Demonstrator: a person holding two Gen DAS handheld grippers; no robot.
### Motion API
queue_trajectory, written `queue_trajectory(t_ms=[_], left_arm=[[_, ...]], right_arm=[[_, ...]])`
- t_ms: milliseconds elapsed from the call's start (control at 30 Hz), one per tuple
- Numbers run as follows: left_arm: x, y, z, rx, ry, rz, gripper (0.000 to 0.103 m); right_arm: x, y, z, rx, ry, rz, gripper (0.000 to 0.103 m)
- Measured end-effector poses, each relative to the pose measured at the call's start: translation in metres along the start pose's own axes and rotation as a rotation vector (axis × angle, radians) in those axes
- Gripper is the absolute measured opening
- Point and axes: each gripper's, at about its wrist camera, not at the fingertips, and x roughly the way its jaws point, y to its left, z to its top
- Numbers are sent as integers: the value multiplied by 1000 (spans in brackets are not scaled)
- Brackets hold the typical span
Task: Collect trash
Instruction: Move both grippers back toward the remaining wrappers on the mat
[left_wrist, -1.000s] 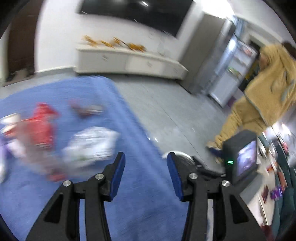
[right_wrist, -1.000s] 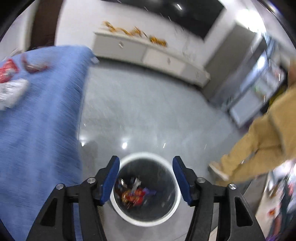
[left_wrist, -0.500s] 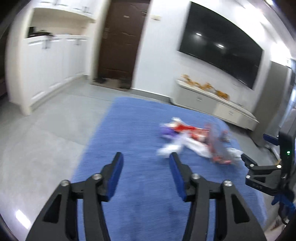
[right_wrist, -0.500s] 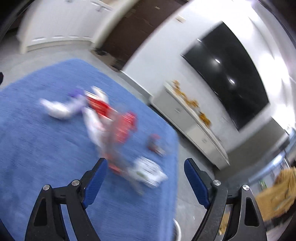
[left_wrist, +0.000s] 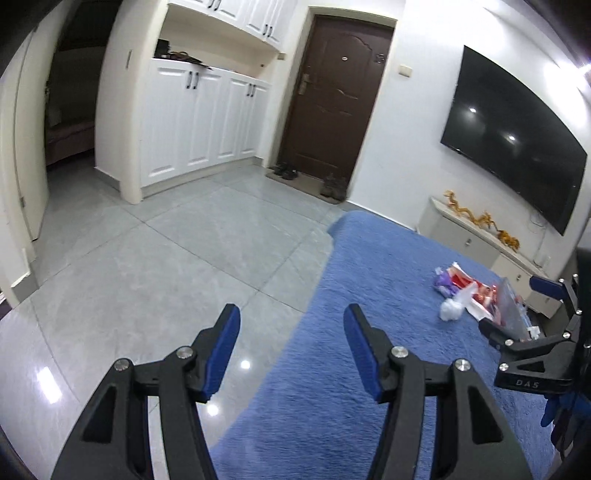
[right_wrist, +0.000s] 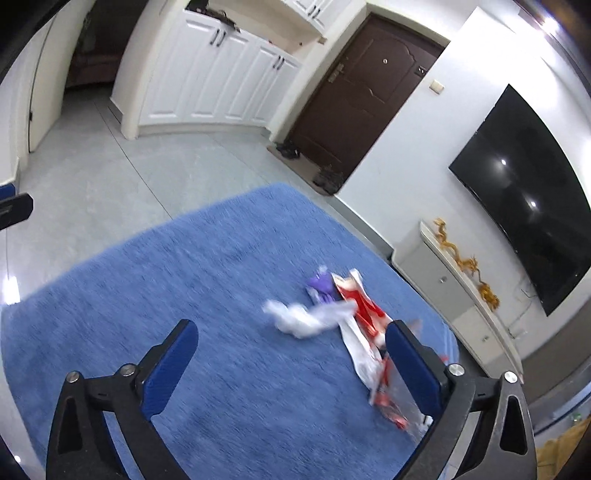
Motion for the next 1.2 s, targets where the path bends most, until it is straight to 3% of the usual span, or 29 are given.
queue_trajectory(t_ms=[200, 533, 1000, 1200], left_arm=[[9, -14, 1, 60, 52, 30, 56], [18, -88, -10, 173, 101, -32, 56], [40, -200, -31, 374, 163, -89, 56], [62, -220, -40, 406, 216, -105, 56]], right_arm=[[-12, -21, -6, 79, -22, 27, 103], [-19, -84, -53, 263, -6, 57, 103], [-28, -159, -144, 410, 91, 4, 103], [-19, -175, -172, 449, 158, 0, 103]])
